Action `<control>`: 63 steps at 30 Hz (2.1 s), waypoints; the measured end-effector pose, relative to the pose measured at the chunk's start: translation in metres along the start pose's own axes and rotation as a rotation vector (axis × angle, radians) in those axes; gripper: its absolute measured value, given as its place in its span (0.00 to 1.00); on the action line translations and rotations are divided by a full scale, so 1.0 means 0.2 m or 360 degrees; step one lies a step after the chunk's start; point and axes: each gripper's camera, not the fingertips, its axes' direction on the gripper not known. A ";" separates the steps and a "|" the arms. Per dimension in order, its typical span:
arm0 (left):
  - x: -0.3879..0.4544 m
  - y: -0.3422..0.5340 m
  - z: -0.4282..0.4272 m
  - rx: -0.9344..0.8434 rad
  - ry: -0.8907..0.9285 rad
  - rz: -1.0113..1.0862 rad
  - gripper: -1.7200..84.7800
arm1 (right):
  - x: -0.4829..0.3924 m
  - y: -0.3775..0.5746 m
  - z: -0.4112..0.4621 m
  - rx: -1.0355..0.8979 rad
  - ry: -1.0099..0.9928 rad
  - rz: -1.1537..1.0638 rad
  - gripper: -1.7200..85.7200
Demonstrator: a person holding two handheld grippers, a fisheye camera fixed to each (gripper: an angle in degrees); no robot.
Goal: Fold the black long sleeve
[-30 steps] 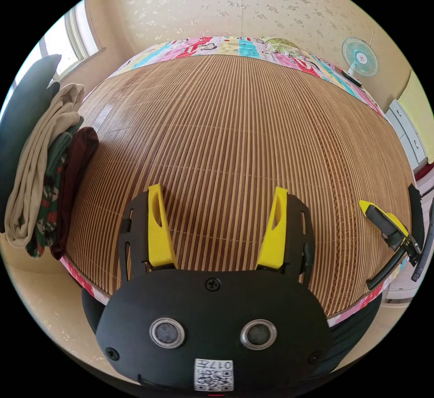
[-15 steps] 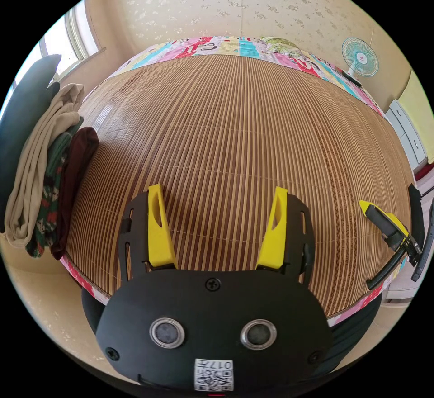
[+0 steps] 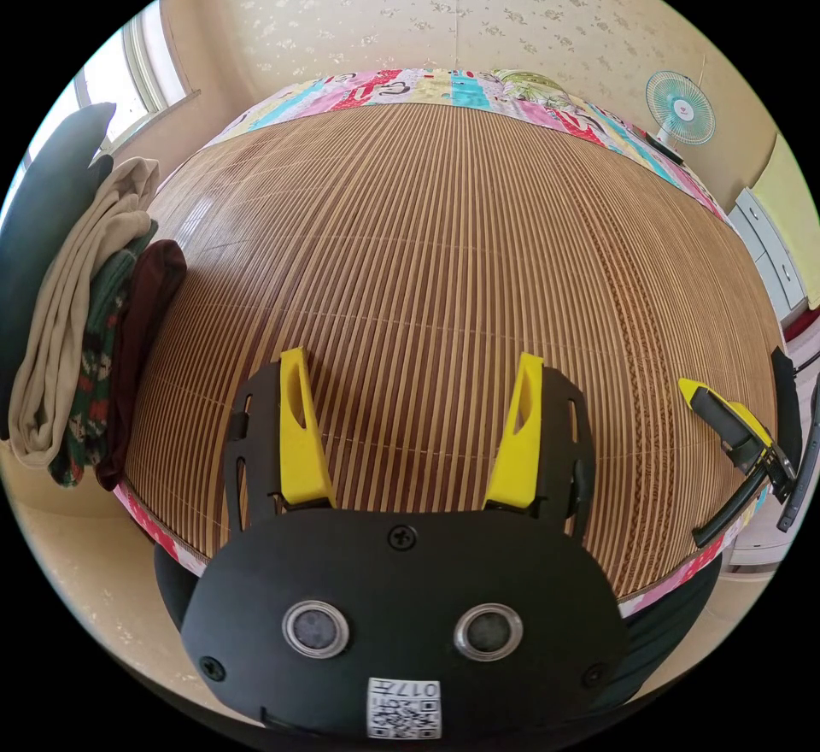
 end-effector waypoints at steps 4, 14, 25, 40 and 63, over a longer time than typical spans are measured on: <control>0.00 0.00 0.00 0.0000 0.0000 0.0000 0.38 | 0.00 0.00 0.00 0.0000 0.0000 0.0001 0.37; -0.01 0.00 0.00 0.0000 -0.0001 -0.0002 0.38 | 0.01 0.00 0.00 0.0000 0.0001 0.0003 0.37; -0.02 0.00 0.00 0.0000 -0.0001 -0.0003 0.38 | 0.02 0.01 0.00 0.0000 0.0002 0.0005 0.37; -0.02 -0.01 0.00 0.0000 -0.0002 -0.0004 0.38 | 0.03 0.01 -0.01 0.0000 0.0003 0.0008 0.37; -0.02 -0.01 0.01 0.0000 -0.0003 -0.0007 0.38 | 0.03 0.02 0.00 0.0000 0.0004 0.0013 0.37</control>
